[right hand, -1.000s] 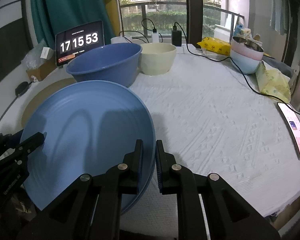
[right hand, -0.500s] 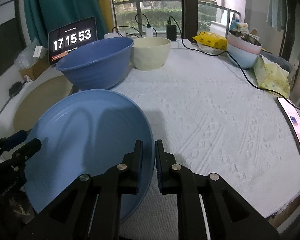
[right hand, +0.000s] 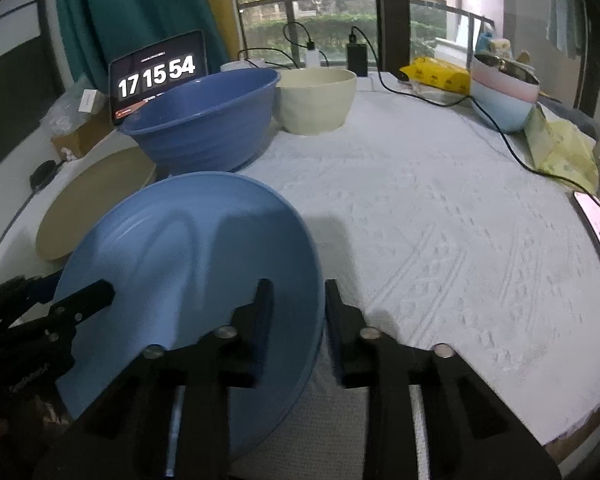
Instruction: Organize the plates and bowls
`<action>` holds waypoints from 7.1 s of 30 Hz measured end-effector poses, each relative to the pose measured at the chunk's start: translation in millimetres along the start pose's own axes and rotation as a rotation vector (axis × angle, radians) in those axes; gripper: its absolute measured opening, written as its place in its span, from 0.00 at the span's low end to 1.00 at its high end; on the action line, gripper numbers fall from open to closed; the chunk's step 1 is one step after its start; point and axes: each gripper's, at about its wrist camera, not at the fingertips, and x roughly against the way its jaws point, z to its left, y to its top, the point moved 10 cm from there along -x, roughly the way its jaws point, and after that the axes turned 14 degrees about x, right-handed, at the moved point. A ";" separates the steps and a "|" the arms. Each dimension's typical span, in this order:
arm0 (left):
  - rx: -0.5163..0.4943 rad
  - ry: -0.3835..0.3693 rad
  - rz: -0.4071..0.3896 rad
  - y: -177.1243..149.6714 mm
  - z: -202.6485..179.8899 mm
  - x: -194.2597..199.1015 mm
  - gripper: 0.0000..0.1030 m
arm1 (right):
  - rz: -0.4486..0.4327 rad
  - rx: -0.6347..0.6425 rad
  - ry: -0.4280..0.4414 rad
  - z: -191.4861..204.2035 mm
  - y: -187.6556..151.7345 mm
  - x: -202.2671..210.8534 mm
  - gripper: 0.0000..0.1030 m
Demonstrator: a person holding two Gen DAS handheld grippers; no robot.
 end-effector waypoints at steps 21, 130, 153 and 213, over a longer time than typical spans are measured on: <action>-0.049 -0.066 0.066 18.9 -58.8 -33.8 0.44 | 0.023 -0.109 -0.059 -65.0 3.8 -8.3 0.19; 0.268 0.140 -0.162 78.9 185.1 7.0 0.62 | 0.038 0.188 0.033 130.5 105.5 -51.5 0.32; 0.230 0.154 -0.076 79.4 185.4 -24.6 0.48 | 0.123 0.189 0.079 141.5 99.1 -94.1 0.31; 0.143 0.076 -0.147 36.2 113.7 45.6 0.24 | -0.026 0.161 0.029 109.4 64.9 1.2 0.23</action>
